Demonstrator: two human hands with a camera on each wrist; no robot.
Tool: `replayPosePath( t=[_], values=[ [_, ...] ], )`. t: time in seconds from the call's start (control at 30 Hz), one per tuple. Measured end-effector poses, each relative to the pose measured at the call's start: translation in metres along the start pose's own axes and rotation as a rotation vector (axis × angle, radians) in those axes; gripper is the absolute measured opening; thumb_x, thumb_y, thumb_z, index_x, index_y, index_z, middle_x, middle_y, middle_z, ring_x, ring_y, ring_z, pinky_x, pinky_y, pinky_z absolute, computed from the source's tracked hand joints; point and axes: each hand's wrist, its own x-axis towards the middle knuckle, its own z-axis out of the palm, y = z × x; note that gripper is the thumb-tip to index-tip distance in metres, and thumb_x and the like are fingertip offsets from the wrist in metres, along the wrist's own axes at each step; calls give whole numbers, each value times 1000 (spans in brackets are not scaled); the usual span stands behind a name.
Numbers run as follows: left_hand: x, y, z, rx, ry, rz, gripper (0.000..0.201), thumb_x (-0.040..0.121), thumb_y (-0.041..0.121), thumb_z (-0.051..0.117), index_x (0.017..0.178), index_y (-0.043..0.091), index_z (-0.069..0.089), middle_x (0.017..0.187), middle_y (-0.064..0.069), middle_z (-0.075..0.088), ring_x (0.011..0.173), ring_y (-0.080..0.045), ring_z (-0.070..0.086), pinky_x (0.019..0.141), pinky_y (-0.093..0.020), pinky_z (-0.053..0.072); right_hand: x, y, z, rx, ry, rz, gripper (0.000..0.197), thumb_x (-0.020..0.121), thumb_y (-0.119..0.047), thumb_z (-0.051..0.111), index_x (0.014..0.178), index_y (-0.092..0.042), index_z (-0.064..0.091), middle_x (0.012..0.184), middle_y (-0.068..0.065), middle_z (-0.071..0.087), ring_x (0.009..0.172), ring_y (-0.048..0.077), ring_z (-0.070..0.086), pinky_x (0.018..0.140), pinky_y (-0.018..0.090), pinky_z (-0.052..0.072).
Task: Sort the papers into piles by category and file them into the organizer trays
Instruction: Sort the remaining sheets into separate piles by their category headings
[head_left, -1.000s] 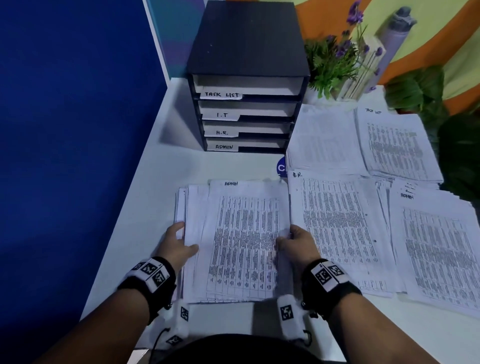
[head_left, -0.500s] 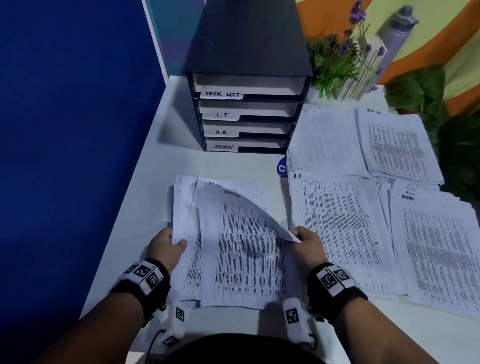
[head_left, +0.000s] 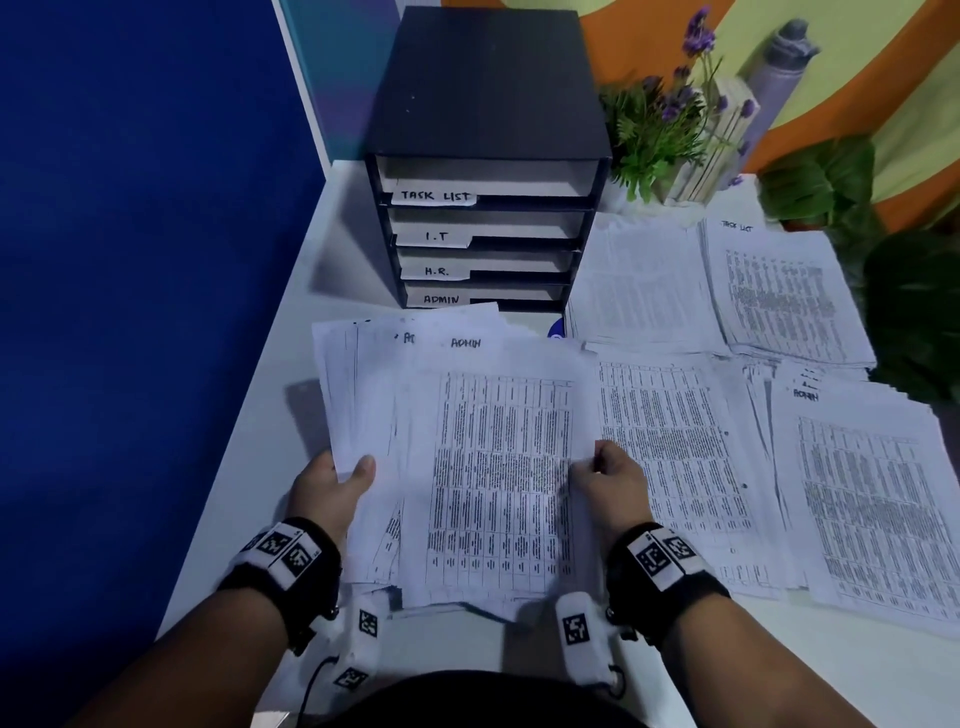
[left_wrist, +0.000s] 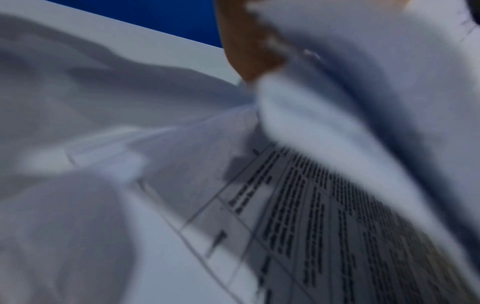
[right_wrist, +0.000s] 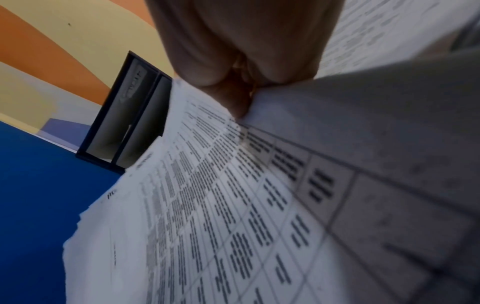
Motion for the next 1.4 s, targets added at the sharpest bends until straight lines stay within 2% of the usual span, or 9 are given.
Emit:
replayPosePath(
  t=[0.23,0.43,0.6,0.83,1.0,1.1,1.2,1.33,1.4],
  values=[
    [-13,17,12,-58,-25,27,19,83,5,73,87,22,63,88,4,70,85,-22,68,85,-34,51,-4,-6,-7,198,-40,41,11,90,0,57,92,-10,63,73,6,65,63,20,58,56,29,50],
    [-21,26,23,-104,-34,23,10,88,22,69,97,20,65,95,5,71,92,-20,68,92,-37,50,-4,-1,-17,358,-66,97,22,88,7,57,96,-10,68,86,13,63,75,25,55,70,38,51],
    [-25,27,28,-141,-44,-6,16,94,27,60,104,17,68,100,-4,74,95,-28,70,90,-54,52,-2,3,-22,364,-24,72,24,88,8,56,88,-13,69,72,7,64,68,19,55,60,28,50],
    [-30,33,31,-211,-60,-7,15,93,10,61,97,23,69,97,-2,74,92,-26,70,86,-47,54,-1,9,-27,370,-37,14,30,89,6,56,80,-20,67,67,-3,65,63,12,56,55,21,51],
    [-36,39,38,-253,-82,11,14,93,10,60,99,19,69,95,0,75,88,-22,70,82,-39,54,-1,6,-30,323,-86,3,21,92,-1,57,92,-19,68,81,0,72,78,16,65,77,33,54],
    [-40,48,48,-272,-96,21,15,96,13,56,103,17,69,97,1,74,92,-18,69,84,-36,53,4,-1,-39,246,-3,-36,21,93,-4,56,86,-21,66,71,0,69,69,21,62,68,37,53],
    [-44,59,63,-262,-163,41,22,96,1,53,100,16,68,98,1,72,94,-18,67,90,-36,49,8,-8,-57,222,79,-66,29,93,-4,55,70,-21,55,50,-10,58,54,15,52,55,29,45],
    [-51,72,90,-195,-197,74,21,89,-2,62,91,17,69,93,3,74,90,-17,68,91,-37,50,14,-14,-86,202,62,-102,12,94,-10,56,85,-15,62,71,-1,65,63,16,56,61,29,47],
    [-54,78,106,-204,-211,76,17,89,2,64,94,17,70,97,4,74,93,-15,69,91,-36,50,25,-12,-104,166,104,-87,15,92,-11,59,77,-15,61,67,0,64,62,17,57,62,31,50]
  ],
)
